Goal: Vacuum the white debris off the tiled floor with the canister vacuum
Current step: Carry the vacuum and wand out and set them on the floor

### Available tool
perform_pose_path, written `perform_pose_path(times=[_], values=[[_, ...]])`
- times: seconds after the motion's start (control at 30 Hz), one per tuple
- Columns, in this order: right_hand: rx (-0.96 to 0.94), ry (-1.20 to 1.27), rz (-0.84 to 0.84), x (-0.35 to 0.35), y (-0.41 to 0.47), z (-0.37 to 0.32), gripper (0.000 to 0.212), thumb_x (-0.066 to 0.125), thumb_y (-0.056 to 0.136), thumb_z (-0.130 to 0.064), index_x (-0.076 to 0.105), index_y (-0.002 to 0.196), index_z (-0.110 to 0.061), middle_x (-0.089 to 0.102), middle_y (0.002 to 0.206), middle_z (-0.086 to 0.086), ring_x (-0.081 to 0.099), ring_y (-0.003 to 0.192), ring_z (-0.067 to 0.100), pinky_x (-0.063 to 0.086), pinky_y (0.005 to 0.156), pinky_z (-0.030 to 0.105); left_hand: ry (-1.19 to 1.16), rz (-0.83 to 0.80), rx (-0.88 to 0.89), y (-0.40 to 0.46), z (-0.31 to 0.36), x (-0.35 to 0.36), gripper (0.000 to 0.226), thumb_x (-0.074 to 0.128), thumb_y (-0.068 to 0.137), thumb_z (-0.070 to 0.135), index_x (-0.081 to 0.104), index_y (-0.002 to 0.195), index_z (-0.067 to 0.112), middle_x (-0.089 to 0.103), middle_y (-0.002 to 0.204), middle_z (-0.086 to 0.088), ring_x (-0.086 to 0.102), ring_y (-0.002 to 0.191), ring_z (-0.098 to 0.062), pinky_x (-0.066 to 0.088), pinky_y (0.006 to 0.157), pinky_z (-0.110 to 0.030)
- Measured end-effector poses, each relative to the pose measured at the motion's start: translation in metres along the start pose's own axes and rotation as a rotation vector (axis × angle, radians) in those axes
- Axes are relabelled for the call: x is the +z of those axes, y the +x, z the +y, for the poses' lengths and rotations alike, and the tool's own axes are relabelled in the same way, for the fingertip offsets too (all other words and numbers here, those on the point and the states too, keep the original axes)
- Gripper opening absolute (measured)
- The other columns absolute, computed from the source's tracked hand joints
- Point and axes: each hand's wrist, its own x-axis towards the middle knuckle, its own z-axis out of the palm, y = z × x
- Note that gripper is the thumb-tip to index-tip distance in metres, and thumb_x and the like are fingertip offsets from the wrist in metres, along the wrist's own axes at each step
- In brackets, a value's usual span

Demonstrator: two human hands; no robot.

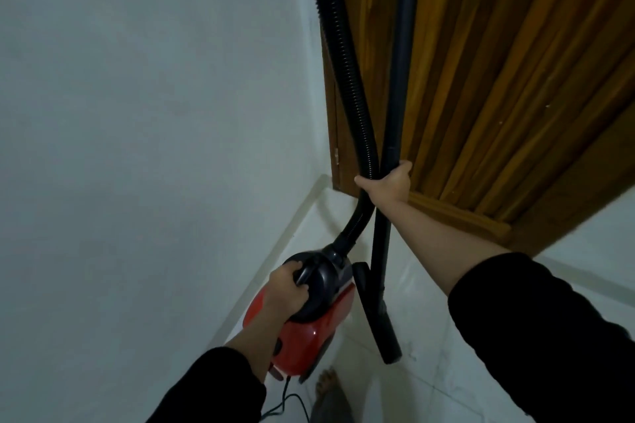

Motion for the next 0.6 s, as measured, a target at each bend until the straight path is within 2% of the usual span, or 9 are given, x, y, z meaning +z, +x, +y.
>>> perform_pose_path(times=[0.07, 0.2, 0.4, 0.6], values=[[-0.019, 0.028, 0.005, -0.018, -0.027, 0.007, 0.091, 0.089, 0.07, -0.019, 0.03, 0.137, -0.001, 0.052, 0.119, 0.009, 0.056, 0.106, 0.022, 0.044, 0.081, 0.023, 0.004, 0.011, 0.01, -0.034, 0.001, 0.006, 0.042, 0.062, 0.077, 0.001, 0.061, 0.119, 0.004, 0.065, 0.117, -0.013, 0.059, 0.111, -0.029, 0.039, 0.085, -0.021], [-0.054, 0.06, 0.007, -0.062, -0.088, 0.014, 0.096, 0.088, 0.07, -0.02, 0.027, 0.142, -0.001, 0.051, 0.126, 0.01, 0.053, 0.109, 0.019, 0.042, 0.084, 0.022, 0.02, 0.042, 0.039, -0.106, 0.008, 0.018, 0.046, 0.062, 0.078, 0.002, 0.058, 0.124, 0.004, 0.062, 0.123, -0.014, 0.057, 0.115, -0.03, 0.044, 0.093, -0.03], [-0.077, 0.068, 0.067, -0.129, -0.172, 0.028, 0.092, 0.09, 0.066, -0.021, 0.033, 0.136, -0.002, 0.056, 0.125, 0.013, 0.059, 0.112, 0.026, 0.046, 0.082, 0.024, -0.015, 0.01, 0.029, -0.202, 0.011, 0.039, 0.056, 0.066, 0.078, 0.005, 0.052, 0.132, 0.004, 0.055, 0.134, -0.012, 0.05, 0.126, -0.026, 0.037, 0.103, -0.026], [-0.125, 0.039, 0.066, -0.172, -0.244, 0.046, 0.089, 0.091, 0.066, -0.019, 0.034, 0.133, 0.0, 0.055, 0.117, 0.009, 0.055, 0.101, 0.019, 0.044, 0.081, 0.023, -0.039, -0.013, 0.045, -0.275, 0.003, 0.066, 0.053, 0.066, 0.078, 0.005, 0.053, 0.129, 0.003, 0.058, 0.128, -0.011, 0.054, 0.12, -0.026, 0.035, 0.088, -0.017]])
